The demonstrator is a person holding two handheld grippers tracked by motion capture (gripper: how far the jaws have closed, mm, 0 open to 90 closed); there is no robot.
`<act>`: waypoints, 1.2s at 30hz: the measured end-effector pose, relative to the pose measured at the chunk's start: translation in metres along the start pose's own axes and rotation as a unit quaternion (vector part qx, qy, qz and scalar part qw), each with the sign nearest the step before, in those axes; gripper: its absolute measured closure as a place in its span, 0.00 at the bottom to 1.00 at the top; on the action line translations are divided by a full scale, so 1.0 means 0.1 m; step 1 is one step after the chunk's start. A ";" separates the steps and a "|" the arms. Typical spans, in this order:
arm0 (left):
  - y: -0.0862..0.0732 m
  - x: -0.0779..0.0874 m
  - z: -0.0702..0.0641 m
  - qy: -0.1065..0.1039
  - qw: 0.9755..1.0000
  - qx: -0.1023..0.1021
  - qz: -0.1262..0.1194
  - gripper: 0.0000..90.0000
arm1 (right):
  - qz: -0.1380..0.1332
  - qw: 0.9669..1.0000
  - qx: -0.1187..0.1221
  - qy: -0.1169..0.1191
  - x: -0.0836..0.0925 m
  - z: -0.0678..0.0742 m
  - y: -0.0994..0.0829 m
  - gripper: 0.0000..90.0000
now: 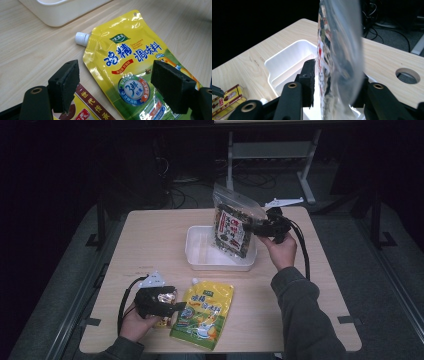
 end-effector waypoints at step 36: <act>-0.01 0.04 -0.02 0.003 1.000 0.002 -0.005 0.25 | 0.034 0.999 -0.024 0.004 0.42 0.23 -0.26 0.35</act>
Point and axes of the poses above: each handheld gripper's, and its own axes: x roughly backward along the jaws, y roughly out of its top, z roughly to its left, the point moved 2 cm from there along -x, roughly forward along the jaws, and after that the axes turned 8 degrees about y, right-handed, at the moved point
